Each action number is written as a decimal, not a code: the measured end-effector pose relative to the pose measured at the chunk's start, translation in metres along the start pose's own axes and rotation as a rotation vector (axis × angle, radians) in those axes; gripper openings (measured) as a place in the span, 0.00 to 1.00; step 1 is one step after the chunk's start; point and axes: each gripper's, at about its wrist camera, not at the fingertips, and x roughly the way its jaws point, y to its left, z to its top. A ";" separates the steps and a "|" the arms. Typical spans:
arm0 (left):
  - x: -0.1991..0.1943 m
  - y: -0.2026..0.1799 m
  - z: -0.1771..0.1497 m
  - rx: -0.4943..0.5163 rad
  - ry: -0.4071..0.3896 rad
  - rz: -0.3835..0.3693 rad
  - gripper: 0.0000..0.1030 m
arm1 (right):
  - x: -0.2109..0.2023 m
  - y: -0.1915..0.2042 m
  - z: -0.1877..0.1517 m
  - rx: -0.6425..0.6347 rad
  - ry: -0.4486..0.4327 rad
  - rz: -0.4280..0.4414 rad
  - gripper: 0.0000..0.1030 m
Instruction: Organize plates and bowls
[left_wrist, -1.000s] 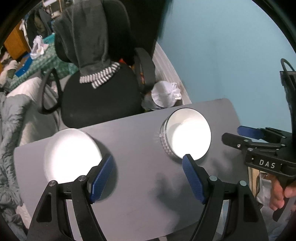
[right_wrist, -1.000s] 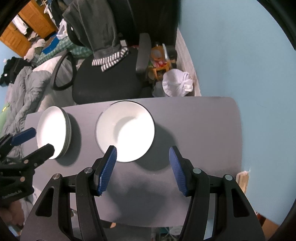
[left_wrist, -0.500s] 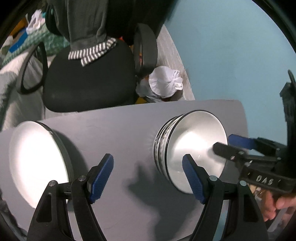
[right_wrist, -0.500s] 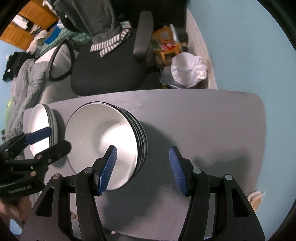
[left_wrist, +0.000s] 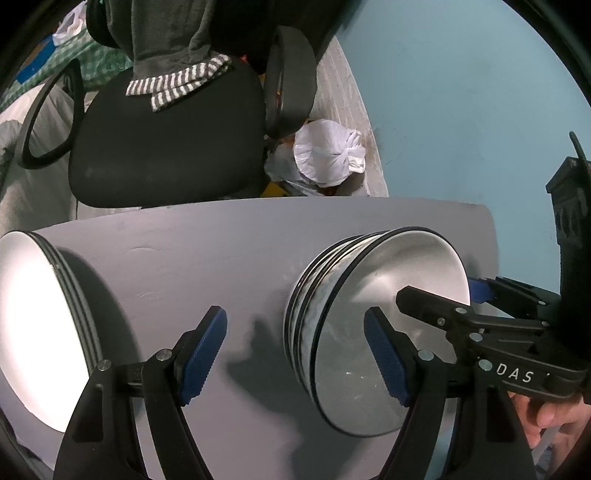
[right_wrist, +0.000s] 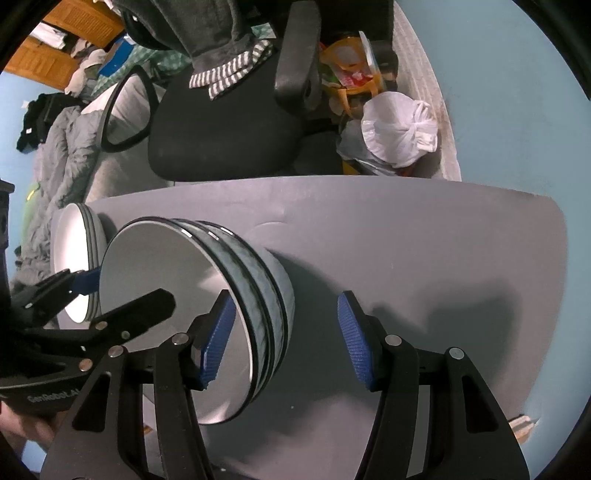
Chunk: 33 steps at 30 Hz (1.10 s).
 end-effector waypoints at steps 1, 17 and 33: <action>0.003 -0.001 0.001 0.000 0.007 0.000 0.76 | 0.001 -0.001 0.001 -0.001 0.004 0.002 0.56; 0.014 -0.003 -0.008 -0.005 0.051 -0.083 0.41 | 0.009 -0.003 -0.003 0.055 0.047 0.106 0.27; -0.002 0.028 -0.027 -0.059 0.031 -0.020 0.21 | 0.019 0.032 -0.016 -0.020 0.068 0.098 0.26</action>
